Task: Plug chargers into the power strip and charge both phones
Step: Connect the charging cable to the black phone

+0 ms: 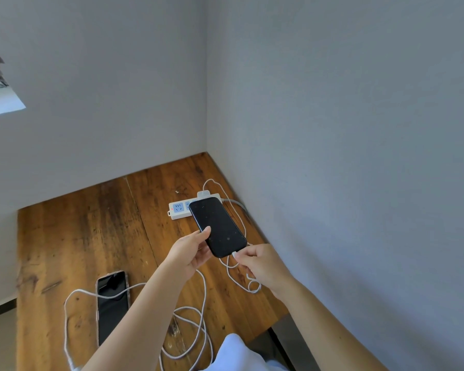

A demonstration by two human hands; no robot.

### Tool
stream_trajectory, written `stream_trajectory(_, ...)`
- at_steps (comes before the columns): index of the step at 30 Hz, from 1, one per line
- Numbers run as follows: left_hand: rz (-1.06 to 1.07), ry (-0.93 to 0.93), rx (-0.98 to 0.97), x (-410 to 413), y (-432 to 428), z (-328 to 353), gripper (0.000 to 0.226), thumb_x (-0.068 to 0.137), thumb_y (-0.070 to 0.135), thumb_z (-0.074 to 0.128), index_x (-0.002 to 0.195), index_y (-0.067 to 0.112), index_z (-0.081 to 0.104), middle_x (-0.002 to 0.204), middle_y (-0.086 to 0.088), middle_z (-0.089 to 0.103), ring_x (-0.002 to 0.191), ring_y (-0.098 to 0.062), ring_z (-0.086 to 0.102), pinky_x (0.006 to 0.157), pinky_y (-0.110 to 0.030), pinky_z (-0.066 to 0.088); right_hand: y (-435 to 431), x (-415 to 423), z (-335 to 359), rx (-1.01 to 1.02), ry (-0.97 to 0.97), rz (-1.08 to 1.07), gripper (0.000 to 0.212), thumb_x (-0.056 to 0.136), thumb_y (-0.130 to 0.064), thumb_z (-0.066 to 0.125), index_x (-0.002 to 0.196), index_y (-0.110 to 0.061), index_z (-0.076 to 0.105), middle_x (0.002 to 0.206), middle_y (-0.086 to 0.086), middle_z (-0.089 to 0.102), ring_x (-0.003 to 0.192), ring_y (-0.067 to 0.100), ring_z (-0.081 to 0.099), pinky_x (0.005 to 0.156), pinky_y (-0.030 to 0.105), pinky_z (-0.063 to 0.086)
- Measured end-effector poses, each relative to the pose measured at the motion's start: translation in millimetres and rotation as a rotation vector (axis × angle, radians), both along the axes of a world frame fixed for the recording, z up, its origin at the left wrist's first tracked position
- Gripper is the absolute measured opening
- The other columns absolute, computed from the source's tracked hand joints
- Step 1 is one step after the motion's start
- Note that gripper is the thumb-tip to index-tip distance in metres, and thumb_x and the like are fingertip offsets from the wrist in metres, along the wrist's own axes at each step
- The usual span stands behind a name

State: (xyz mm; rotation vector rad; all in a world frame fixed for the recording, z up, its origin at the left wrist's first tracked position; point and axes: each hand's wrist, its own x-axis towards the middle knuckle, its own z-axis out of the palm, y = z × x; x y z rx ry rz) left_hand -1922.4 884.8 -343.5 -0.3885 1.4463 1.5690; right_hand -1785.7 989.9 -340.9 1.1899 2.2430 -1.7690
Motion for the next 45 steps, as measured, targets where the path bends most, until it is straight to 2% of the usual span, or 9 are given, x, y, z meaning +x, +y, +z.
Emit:
stream_trajectory(3,0.008,-0.001,0.021,3.7,0.1,-2.7,0.031,0.091,0.019,0.061,0.120,0.011,0.057,0.112,-0.014,0.066,0.101,-0.029,0.066,0.068,-0.031,0.056,0.6,3.7,-3.7,0.021,0.015,0.013,0.019,0.091,-0.030,0.060,0.085,-0.020,0.075,0.069,-0.010,0.066,0.072,0.011,0.064,0.066,0.017,0.048)
stream_trajectory(12,-0.025,-0.023,0.036,6.8,-2.1,-5.3,0.028,0.093,0.019,0.057,0.121,0.013,0.057,0.107,-0.011,0.066,0.095,-0.026,0.066,0.057,-0.027,0.055,1.4,7.7,-11.9,0.004,0.017,-0.016,0.018,0.090,-0.031,0.063,0.097,-0.019,0.075,0.083,-0.007,0.072,0.085,0.013,0.067,0.079,0.024,0.055)
stream_trajectory(20,-0.017,-0.032,0.030,6.0,-0.5,-5.8,0.035,0.090,0.026,0.060,0.123,0.016,0.054,0.113,-0.012,0.064,0.101,-0.024,0.064,0.054,-0.025,0.056,2.8,6.5,-14.5,-0.015,0.034,-0.014,0.018,0.090,-0.029,0.063,0.099,-0.018,0.075,0.082,-0.010,0.072,0.083,0.010,0.067,0.073,0.019,0.053)
stream_trajectory(23,-0.014,-0.035,0.036,4.5,-0.7,-5.3,0.036,0.089,0.026,0.061,0.122,0.015,0.054,0.111,-0.011,0.065,0.096,-0.024,0.066,0.054,-0.025,0.057,3.6,6.1,-15.2,-0.022,0.039,-0.012,0.018,0.090,-0.028,0.063,0.100,-0.019,0.075,0.083,-0.010,0.072,0.083,0.009,0.068,0.070,0.017,0.052)
stream_trajectory(28,-0.003,-0.035,0.034,2.2,-1.5,-4.5,0.036,0.089,0.026,0.061,0.122,0.015,0.054,0.111,-0.012,0.065,0.095,-0.024,0.067,0.055,-0.025,0.058,3.1,4.1,-15.8,-0.022,0.038,-0.012,0.017,0.090,-0.029,0.063,0.097,-0.020,0.075,0.085,-0.008,0.073,0.085,0.011,0.068,0.077,0.023,0.055)
stream_trajectory(32,0.003,-0.032,0.019,3.0,-1.6,-5.5,0.036,0.089,0.026,0.061,0.123,0.015,0.054,0.113,-0.013,0.065,0.097,-0.024,0.066,0.052,-0.024,0.057,2.3,4.4,-16.8,-0.021,0.036,-0.008,0.015,0.090,-0.029,0.063,0.094,-0.020,0.075,0.081,-0.008,0.073,0.082,0.011,0.067,0.075,0.023,0.054)
stream_trajectory(37,0.002,-0.036,0.026,3.3,-0.8,-7.1,0.034,0.089,0.025,0.062,0.120,0.015,0.054,0.109,-0.012,0.066,0.093,-0.023,0.067,0.058,-0.027,0.057,2.1,4.9,-15.9,-0.021,0.036,-0.014,0.015,0.090,-0.028,0.064,0.093,-0.021,0.075,0.082,-0.006,0.073,0.082,0.012,0.068,0.071,0.019,0.053)
stream_trajectory(45,0.001,-0.039,0.031,4.1,-1.1,-10.5,0.030,0.087,0.026,0.063,0.115,0.017,0.056,0.107,-0.011,0.066,0.092,-0.023,0.067,0.049,-0.025,0.055,2.2,6.8,-13.9,-0.031,0.023,-0.018,0.019,0.090,-0.027,0.063,0.101,-0.015,0.074,0.080,-0.007,0.071,0.078,0.011,0.067,0.065,0.016,0.049)
